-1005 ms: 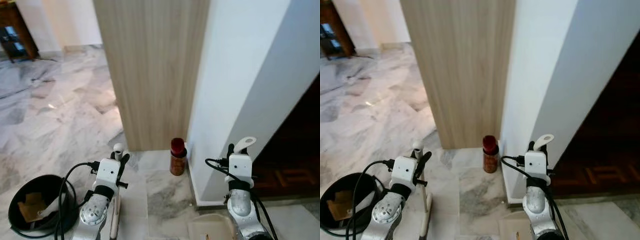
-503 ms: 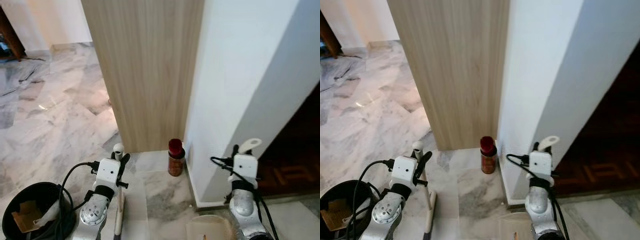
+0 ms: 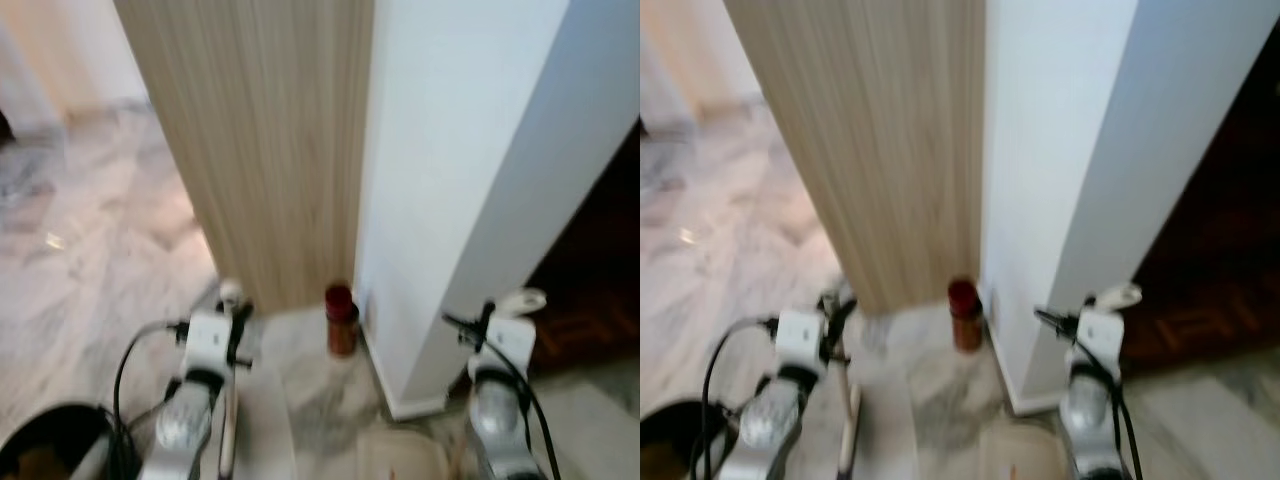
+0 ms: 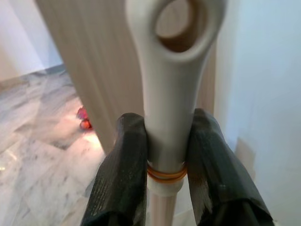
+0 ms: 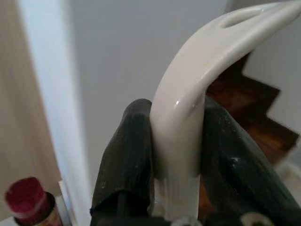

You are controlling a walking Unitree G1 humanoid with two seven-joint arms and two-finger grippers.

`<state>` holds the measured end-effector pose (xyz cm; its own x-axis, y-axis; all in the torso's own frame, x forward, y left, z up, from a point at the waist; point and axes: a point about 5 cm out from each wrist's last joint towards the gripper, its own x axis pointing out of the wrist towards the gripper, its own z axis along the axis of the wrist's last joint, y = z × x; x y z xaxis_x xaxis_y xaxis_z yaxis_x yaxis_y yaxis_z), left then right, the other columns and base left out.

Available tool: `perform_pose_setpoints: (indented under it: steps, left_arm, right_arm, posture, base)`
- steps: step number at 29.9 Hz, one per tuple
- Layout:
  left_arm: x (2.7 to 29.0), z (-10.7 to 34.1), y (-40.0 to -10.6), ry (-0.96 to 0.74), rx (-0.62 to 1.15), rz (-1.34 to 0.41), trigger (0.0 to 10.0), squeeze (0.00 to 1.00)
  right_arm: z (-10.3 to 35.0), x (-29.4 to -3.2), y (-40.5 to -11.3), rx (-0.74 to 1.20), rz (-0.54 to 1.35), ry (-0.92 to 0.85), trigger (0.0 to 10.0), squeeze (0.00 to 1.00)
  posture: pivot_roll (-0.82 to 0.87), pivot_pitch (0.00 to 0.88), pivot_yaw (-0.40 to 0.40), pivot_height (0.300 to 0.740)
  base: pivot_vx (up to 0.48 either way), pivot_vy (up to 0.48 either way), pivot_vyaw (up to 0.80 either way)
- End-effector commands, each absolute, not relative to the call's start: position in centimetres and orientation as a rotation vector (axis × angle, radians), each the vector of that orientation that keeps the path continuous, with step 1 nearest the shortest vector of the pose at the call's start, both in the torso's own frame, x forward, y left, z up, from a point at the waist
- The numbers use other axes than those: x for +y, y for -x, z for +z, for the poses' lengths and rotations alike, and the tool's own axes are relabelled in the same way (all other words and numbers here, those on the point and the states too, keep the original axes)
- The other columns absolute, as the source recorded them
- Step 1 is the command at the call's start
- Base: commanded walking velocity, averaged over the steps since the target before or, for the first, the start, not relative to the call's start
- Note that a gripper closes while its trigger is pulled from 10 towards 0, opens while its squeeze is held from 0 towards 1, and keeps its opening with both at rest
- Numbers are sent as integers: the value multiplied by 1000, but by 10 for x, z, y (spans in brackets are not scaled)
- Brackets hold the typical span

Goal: Sweep floor

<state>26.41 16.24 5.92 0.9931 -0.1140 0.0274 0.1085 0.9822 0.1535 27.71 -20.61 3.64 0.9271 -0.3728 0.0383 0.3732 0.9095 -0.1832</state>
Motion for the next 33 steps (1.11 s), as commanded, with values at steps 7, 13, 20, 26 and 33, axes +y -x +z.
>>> perform_pose_setpoints:
  steps: [7, 13, 20, 26, 33]
  left_arm:
    - [167, 66, -265, -151, -64, -96, 10000, 0]
    - [165, 66, -265, -146, -67, -100, 10000, 0]
    - [165, 66, -264, -142, -69, -104, 10000, 0]
    - [164, 65, -264, -141, -69, -107, 10000, 0]
    - [163, 65, -264, -140, -69, -109, 10000, 0]
  right_arm:
    - [43, -198, -283, -41, -356, 169, 10000, 0]
    - [43, -198, -283, -42, -355, 168, 10000, 0]
    - [44, -198, -284, -43, -353, 166, 10000, 0]
    - [43, -198, -282, -42, -348, 165, 10000, 0]
    - [45, -196, -284, -48, -339, 164, 10000, 0]
  posture:
    - [115, 20, 52, 740]
    - [114, 16, 51, 740]
    - [113, 2, 50, 740]
    - [109, 0, 50, 740]
    - [108, 0, 48, 740]
  base:
    - [0, 0, 0]
    - [0, 0, 0]
    - [0, 0, 0]
    - [-219, 0, 0]
    - [-292, 0, 0]
